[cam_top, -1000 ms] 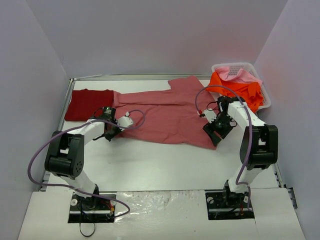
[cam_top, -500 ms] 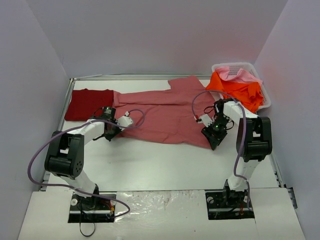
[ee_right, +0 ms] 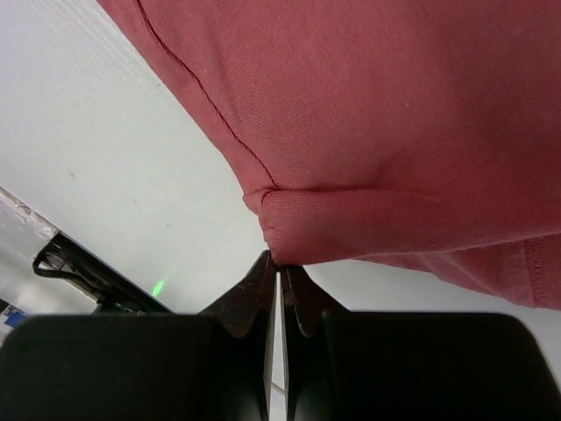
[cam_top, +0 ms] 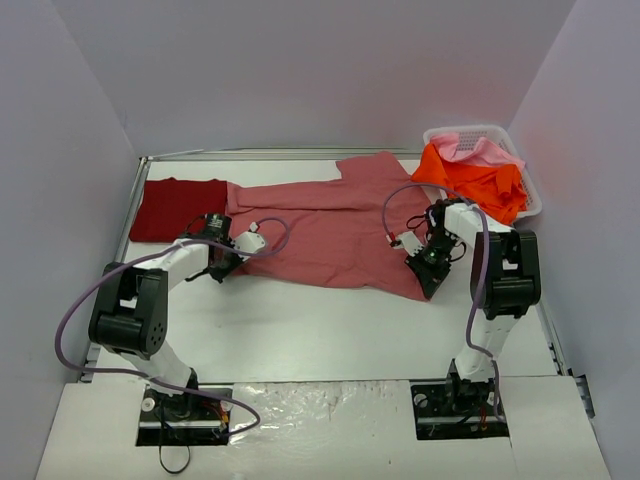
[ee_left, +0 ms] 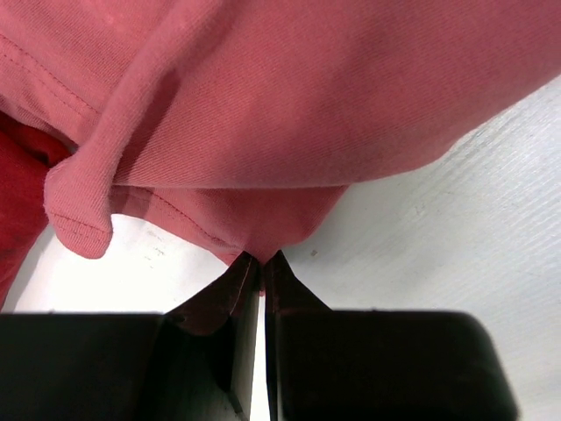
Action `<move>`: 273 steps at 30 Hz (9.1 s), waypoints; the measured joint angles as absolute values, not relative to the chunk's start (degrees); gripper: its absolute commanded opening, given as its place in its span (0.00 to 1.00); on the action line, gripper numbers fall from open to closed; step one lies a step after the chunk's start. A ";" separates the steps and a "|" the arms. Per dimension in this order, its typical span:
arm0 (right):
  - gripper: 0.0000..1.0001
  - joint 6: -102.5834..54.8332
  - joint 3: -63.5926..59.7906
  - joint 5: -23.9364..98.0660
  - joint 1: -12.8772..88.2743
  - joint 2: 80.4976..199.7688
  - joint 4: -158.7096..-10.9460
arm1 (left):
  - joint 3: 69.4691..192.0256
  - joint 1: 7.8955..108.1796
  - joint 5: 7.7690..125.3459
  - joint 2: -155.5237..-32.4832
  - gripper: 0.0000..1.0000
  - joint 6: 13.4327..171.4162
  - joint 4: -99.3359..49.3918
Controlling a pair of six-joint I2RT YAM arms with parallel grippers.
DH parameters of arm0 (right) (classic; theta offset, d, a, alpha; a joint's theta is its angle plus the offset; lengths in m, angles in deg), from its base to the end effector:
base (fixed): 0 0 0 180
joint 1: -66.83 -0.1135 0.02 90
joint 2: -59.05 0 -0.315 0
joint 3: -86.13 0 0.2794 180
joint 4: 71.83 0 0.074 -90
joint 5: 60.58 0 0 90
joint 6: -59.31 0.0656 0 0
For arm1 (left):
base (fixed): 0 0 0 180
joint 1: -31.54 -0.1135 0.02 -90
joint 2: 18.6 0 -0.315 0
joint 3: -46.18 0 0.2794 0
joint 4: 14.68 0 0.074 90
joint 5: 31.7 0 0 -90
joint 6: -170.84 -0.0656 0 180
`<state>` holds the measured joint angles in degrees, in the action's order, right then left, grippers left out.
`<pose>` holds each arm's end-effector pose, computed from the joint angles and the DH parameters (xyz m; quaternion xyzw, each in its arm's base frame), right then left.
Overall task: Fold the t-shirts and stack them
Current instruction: Fold the flattened tshirt in 1/3 of the way, then grap the side of the flattened tshirt furthest away from the robot with both arms
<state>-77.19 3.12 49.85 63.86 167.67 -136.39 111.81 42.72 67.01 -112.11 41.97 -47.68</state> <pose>0.3704 0.0421 0.1558 -0.4116 0.8940 0.1652 0.0644 0.3452 -0.0783 0.1760 0.4255 0.8664 -0.0114 0.2610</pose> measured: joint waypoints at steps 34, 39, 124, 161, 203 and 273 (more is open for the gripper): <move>0.00 -85.91 8.72 46.96 74.42 152.87 -146.47 | 101.76 39.44 74.59 -75.31 0.02 29.51 -72.24; 0.00 -86.50 11.36 46.18 74.95 147.65 -147.32 | 100.25 39.44 75.05 -71.50 0.02 28.29 -76.94; 0.83 -83.44 -46.27 62.20 65.55 192.92 -148.33 | 145.60 36.97 64.67 -136.15 0.24 50.41 -44.68; 1.00 -84.34 -43.89 60.89 65.55 193.96 -148.39 | 147.35 36.90 63.51 -137.99 0.23 51.35 -42.80; 1.00 -58.04 -67.93 67.92 65.09 210.51 -117.01 | 142.98 38.98 61.96 -127.46 0.02 51.52 -46.32; 0.00 -22.61 -75.52 77.72 66.68 223.80 -91.89 | 142.19 40.05 60.43 -130.56 0.02 51.52 -46.23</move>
